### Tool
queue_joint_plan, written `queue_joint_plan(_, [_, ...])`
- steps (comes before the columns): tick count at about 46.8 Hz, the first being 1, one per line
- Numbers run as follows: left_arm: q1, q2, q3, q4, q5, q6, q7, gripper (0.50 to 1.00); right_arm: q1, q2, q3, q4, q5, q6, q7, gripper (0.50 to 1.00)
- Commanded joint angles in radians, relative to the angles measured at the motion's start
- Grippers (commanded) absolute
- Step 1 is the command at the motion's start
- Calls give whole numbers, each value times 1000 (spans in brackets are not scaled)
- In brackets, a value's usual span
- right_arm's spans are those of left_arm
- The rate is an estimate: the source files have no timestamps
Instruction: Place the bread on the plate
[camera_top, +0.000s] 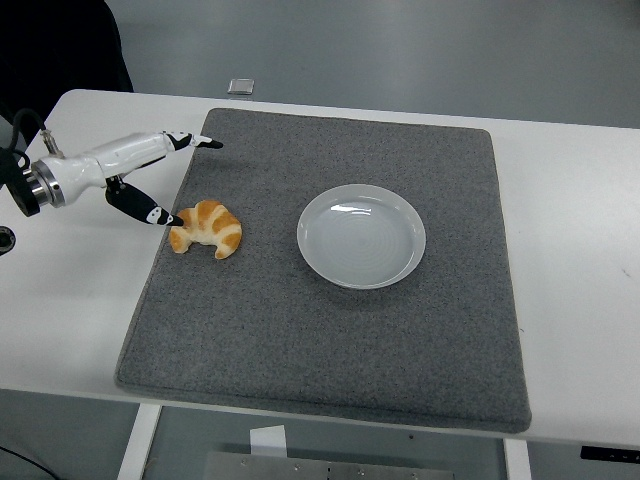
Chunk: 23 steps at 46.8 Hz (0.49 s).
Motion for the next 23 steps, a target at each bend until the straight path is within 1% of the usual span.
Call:
queue_joint_plan(1, [10, -28, 17, 3, 37, 11, 1, 996, 0, 0, 0, 0, 0, 0, 0, 952])
queue_joint_plan(9, [11, -68, 29, 27, 46, 13, 3, 996, 0, 0, 0, 0, 0, 0, 0, 952])
queue_joint_plan(18, [11, -119, 30, 84, 68, 19, 4, 996, 0, 0, 0, 0, 0, 0, 0, 952])
queue_joint_plan(23, [10, -123, 30, 103, 69, 19, 4, 996, 0, 0, 0, 0, 0, 0, 0, 952])
